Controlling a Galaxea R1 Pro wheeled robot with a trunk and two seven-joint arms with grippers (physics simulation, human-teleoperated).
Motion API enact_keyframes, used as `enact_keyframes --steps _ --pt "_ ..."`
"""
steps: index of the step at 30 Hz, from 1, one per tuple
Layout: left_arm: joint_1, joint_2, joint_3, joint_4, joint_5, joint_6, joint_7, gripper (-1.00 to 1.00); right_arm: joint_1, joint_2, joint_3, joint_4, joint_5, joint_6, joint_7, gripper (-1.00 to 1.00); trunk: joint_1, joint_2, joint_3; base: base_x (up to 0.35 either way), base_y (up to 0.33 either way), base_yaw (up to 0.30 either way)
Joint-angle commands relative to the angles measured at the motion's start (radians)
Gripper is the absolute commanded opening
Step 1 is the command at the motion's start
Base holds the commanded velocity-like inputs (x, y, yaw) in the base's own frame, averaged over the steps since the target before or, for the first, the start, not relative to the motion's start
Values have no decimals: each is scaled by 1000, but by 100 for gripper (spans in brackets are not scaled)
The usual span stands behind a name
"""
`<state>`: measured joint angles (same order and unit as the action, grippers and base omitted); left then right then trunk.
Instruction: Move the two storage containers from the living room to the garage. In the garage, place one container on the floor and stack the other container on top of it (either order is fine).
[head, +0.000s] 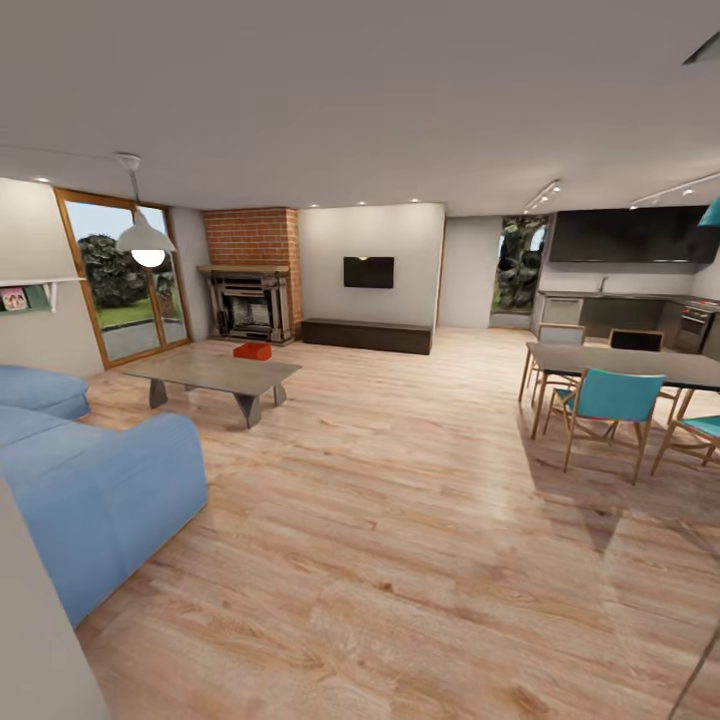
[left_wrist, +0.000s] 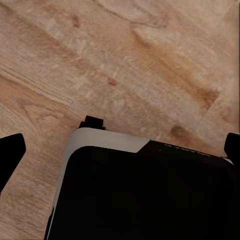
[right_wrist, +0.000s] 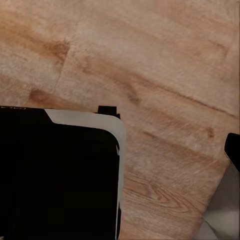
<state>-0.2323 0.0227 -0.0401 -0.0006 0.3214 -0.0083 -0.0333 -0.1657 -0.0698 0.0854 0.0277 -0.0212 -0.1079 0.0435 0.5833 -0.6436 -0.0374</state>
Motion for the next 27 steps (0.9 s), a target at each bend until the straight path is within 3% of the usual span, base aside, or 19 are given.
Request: enact_keyframes --steps 1,27 --pt "-1 0 -4 1 8 -1 -3 100 -2 -1 8 3 -2 -6 2 100 1 -1 -2 323 0 0" --pt "-1 0 -4 1 8 -1 -3 100 -2 -2 10 3 -2 -6 2 100 1 -1 -2 323 0 0"
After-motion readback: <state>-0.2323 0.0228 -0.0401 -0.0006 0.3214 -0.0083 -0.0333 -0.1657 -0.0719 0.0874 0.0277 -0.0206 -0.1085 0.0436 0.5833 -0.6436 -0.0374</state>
